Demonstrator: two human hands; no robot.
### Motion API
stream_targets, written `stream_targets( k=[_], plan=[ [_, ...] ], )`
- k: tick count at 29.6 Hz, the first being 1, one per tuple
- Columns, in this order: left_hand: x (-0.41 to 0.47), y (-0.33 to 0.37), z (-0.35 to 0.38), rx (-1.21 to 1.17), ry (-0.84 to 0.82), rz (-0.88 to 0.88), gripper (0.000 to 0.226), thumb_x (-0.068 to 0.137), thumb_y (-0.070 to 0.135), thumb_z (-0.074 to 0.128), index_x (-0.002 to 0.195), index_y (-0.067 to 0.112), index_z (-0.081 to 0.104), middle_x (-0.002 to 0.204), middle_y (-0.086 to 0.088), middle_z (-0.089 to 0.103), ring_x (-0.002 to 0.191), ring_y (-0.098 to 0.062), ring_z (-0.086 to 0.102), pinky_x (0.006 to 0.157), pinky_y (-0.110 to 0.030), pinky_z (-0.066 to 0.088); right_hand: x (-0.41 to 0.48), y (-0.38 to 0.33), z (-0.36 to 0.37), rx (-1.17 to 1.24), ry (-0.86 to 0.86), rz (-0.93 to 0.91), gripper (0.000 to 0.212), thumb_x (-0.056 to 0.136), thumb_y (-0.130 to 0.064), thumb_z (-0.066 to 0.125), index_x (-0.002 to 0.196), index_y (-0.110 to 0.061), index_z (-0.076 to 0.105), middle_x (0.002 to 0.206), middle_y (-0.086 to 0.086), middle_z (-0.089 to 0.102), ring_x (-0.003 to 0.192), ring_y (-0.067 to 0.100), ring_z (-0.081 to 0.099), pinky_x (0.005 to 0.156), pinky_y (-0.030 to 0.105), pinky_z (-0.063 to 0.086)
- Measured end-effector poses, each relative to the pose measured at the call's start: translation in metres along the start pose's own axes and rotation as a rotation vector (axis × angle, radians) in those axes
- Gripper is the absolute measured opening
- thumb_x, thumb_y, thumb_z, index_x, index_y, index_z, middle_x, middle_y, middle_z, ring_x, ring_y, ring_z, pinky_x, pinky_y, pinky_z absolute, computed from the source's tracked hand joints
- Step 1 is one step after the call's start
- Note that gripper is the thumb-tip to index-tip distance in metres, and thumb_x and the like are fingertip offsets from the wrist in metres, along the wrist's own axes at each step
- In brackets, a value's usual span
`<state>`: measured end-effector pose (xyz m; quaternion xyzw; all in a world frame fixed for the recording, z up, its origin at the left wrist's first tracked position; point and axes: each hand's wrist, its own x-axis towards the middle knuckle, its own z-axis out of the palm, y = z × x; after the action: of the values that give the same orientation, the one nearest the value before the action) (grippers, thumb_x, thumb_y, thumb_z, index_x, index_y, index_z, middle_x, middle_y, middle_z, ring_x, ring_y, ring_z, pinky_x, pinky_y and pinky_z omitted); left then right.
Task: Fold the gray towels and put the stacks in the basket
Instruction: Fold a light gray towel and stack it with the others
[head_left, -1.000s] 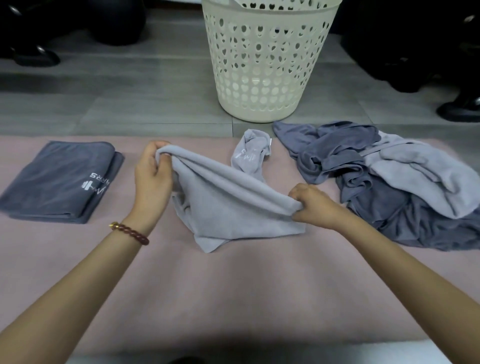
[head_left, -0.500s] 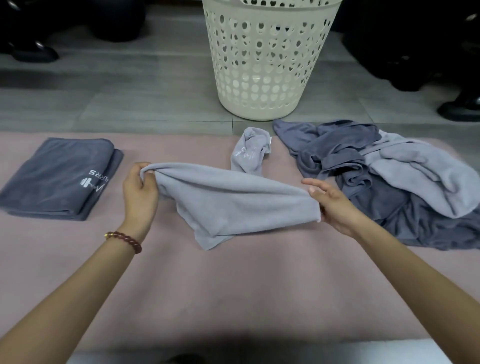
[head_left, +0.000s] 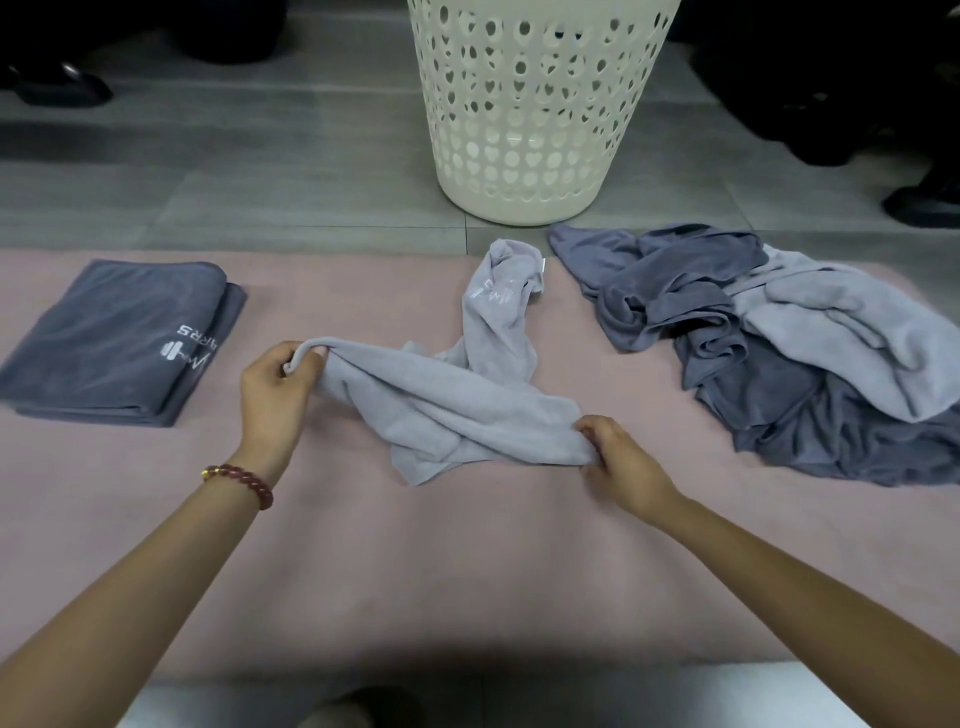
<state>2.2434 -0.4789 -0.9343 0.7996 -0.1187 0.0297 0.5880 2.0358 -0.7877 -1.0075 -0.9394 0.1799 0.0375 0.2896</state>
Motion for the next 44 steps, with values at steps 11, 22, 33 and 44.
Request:
stream_targets(
  k=[11,22,33,44],
  plan=[
    [0.019,0.040,-0.005,-0.170,0.019,0.078,0.029,0.097,0.023,0.049,0.070,0.010,0.050,0.059,0.016,0.047,0.058,0.004,0.041,0.057,-0.013,0.037,0.021,-0.024,-0.070,0.689,0.592,0.228,0.011,0.090,-0.002,0.055,0.091,-0.011,0.061,0.084,-0.001,0.062,0.077,0.007,0.057,0.070,0.015,0.045],
    [0.169,0.265,-0.029,-0.393,0.142,0.316,0.036,0.099,0.024,0.045,0.067,0.011,0.055,0.054,0.013,0.053,0.057,0.000,0.047,0.047,-0.010,0.034,0.092,-0.174,-0.346,0.483,1.146,-0.127,0.014,0.091,-0.005,0.043,0.099,-0.010,0.054,0.102,0.012,0.055,0.085,0.017,0.048,0.075,0.031,0.040],
    [0.252,0.492,-0.079,-0.669,0.147,0.258,0.029,0.089,0.015,0.034,0.061,0.019,0.034,0.062,0.001,0.037,0.057,-0.014,0.035,0.055,-0.030,0.030,0.052,-0.304,-0.571,0.317,1.350,-0.127,0.033,0.099,-0.013,0.026,0.112,-0.002,0.055,0.121,0.018,0.042,0.062,0.021,0.045,0.058,0.031,0.035],
    [0.270,0.643,-0.135,-0.439,0.297,0.501,0.014,0.097,0.012,0.039,0.100,0.005,0.050,0.095,-0.011,0.050,0.081,-0.020,0.049,0.073,-0.037,0.047,0.000,-0.365,-0.703,0.602,1.321,-0.131,0.036,0.096,-0.001,0.032,0.123,-0.001,0.056,0.125,0.021,0.056,0.113,0.038,0.052,0.093,0.038,0.042]
  ],
)
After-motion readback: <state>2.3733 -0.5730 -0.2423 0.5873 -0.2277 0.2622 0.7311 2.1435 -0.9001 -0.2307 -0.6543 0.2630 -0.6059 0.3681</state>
